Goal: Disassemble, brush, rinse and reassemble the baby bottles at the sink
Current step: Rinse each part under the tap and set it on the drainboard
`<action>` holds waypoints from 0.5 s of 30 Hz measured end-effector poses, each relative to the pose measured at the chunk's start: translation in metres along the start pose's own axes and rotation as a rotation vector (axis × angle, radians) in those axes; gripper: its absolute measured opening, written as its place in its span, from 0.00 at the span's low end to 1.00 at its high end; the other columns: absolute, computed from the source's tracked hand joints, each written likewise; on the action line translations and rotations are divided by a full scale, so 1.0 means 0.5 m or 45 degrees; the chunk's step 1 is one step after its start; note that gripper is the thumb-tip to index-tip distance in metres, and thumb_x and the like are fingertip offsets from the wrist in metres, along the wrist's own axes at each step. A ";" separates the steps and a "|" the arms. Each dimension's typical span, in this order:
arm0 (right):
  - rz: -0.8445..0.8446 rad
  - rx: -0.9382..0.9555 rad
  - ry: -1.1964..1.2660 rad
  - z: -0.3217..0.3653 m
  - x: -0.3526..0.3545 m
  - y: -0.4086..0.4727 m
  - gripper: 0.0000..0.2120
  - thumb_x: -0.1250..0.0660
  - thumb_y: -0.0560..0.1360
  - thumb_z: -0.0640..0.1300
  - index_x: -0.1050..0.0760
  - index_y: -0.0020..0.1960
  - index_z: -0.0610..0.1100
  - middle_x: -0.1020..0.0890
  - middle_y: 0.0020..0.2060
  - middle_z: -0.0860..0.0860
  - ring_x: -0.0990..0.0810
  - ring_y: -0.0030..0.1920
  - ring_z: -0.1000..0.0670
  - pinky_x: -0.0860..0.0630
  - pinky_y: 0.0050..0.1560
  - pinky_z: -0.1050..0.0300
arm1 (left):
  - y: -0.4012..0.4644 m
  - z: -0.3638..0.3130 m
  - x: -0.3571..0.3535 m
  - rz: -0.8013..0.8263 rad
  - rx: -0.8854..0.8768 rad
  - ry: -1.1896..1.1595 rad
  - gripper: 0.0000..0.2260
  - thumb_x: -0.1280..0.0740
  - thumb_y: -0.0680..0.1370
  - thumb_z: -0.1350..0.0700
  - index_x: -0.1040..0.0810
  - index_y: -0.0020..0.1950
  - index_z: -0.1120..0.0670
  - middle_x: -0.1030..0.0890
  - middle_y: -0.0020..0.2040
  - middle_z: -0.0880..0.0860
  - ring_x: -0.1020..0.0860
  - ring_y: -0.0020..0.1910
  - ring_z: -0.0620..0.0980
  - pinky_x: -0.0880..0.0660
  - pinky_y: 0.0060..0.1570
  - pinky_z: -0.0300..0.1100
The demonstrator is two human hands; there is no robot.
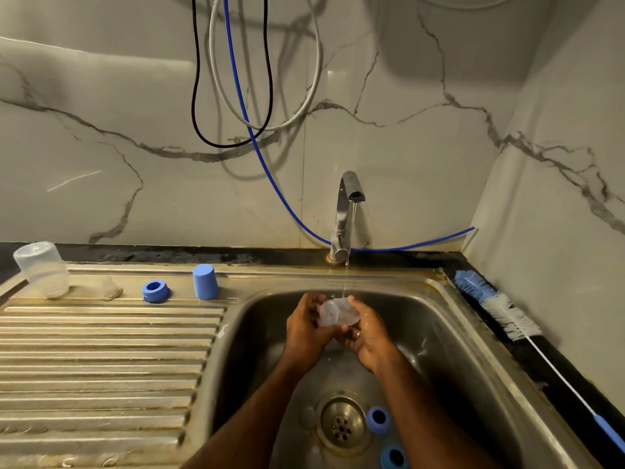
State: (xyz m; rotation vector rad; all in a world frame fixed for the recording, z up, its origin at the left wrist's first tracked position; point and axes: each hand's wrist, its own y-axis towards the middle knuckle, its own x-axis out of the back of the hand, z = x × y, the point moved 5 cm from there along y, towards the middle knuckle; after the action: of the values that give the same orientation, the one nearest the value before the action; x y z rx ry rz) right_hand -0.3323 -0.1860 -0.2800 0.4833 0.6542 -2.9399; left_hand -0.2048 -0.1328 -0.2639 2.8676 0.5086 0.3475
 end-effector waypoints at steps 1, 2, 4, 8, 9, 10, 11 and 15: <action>0.002 -0.044 -0.003 -0.008 0.002 0.002 0.19 0.34 0.79 0.54 0.25 0.64 0.43 0.17 0.54 0.38 0.16 0.48 0.42 0.19 0.38 0.52 | 0.001 0.000 0.001 -0.016 -0.002 -0.004 0.24 0.20 0.68 0.60 0.25 0.60 0.50 0.19 0.53 0.48 0.19 0.50 0.39 0.21 0.44 0.33; -0.004 -0.092 -0.031 -0.016 0.005 0.004 0.21 0.35 0.79 0.56 0.24 0.63 0.42 0.16 0.53 0.38 0.16 0.48 0.43 0.19 0.41 0.51 | 0.001 0.001 0.002 -0.025 -0.001 0.005 0.23 0.20 0.69 0.60 0.24 0.60 0.50 0.19 0.52 0.47 0.19 0.50 0.39 0.21 0.45 0.32; -0.022 -0.184 -0.084 -0.028 0.011 0.004 0.24 0.37 0.79 0.60 0.22 0.60 0.40 0.15 0.52 0.37 0.17 0.48 0.43 0.19 0.46 0.51 | 0.002 0.003 0.002 -0.019 -0.006 0.022 0.22 0.21 0.70 0.61 0.23 0.62 0.51 0.19 0.52 0.46 0.19 0.50 0.36 0.23 0.45 0.29; -0.038 -0.317 -0.118 -0.041 0.018 0.002 0.32 0.38 0.78 0.66 0.21 0.57 0.36 0.16 0.43 0.40 0.19 0.42 0.45 0.20 0.40 0.53 | 0.004 0.001 0.000 0.043 -0.034 0.079 0.20 0.25 0.75 0.61 0.23 0.65 0.50 0.17 0.54 0.44 0.20 0.53 0.33 0.21 0.54 0.32; -0.036 -0.339 -0.116 -0.042 0.018 0.001 0.33 0.38 0.77 0.67 0.21 0.56 0.36 0.17 0.42 0.40 0.19 0.40 0.46 0.20 0.38 0.54 | 0.004 0.001 -0.003 0.068 -0.031 0.080 0.20 0.27 0.76 0.62 0.24 0.66 0.49 0.17 0.53 0.43 0.20 0.54 0.34 0.21 0.55 0.33; -0.038 -0.357 -0.108 -0.045 0.020 0.002 0.34 0.37 0.76 0.68 0.22 0.57 0.36 0.17 0.42 0.40 0.19 0.39 0.46 0.20 0.35 0.55 | 0.002 -0.001 -0.005 0.097 -0.026 0.095 0.21 0.28 0.77 0.62 0.26 0.68 0.47 0.18 0.53 0.42 0.19 0.54 0.33 0.22 0.54 0.32; -0.037 -0.372 -0.087 -0.048 0.021 0.000 0.34 0.36 0.75 0.69 0.22 0.57 0.36 0.17 0.43 0.40 0.19 0.39 0.47 0.20 0.33 0.56 | 0.002 -0.002 -0.007 0.123 -0.023 0.113 0.22 0.30 0.79 0.63 0.28 0.69 0.46 0.18 0.53 0.41 0.20 0.54 0.33 0.23 0.53 0.30; -0.038 -0.407 0.014 -0.057 0.028 0.004 0.34 0.35 0.74 0.69 0.21 0.58 0.38 0.16 0.40 0.43 0.19 0.38 0.47 0.20 0.35 0.55 | -0.002 -0.005 -0.017 0.217 -0.039 0.173 0.21 0.34 0.82 0.62 0.30 0.66 0.38 0.19 0.52 0.40 0.21 0.53 0.29 0.26 0.50 0.25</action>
State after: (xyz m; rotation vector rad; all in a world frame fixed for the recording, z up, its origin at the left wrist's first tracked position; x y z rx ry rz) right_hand -0.3370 -0.1760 -0.3095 0.4583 1.1157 -2.7821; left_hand -0.2134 -0.1343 -0.2633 2.8780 0.2782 0.5766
